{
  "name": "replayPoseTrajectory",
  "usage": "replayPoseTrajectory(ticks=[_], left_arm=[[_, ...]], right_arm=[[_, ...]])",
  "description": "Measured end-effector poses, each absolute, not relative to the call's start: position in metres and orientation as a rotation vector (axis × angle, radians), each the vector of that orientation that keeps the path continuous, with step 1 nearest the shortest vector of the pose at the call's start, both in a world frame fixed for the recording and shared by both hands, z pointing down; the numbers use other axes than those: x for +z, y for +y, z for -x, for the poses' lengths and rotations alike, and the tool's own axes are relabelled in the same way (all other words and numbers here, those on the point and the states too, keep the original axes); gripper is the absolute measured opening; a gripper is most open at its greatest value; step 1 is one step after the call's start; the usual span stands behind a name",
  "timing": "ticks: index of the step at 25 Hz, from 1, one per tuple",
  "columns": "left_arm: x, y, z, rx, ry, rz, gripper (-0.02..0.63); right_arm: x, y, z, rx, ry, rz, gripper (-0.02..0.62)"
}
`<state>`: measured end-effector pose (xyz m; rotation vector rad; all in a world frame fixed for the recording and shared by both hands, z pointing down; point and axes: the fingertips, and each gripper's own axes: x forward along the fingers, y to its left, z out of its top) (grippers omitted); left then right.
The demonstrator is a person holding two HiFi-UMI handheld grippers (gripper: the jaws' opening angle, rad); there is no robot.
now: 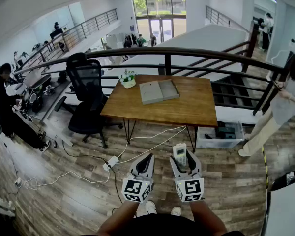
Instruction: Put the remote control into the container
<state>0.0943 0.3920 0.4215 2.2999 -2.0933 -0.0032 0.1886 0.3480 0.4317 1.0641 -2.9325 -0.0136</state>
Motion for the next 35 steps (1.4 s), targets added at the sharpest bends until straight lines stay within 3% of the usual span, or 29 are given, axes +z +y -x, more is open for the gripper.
replayPoseTrajectory(ticks=[35], left_arm=[[0.426,0.391,-0.006,-0.051,-2.023,-2.358,0.006]], right_arm=[[0.423,0.341,-0.111,-0.093,-2.900,-1.187,0.275]])
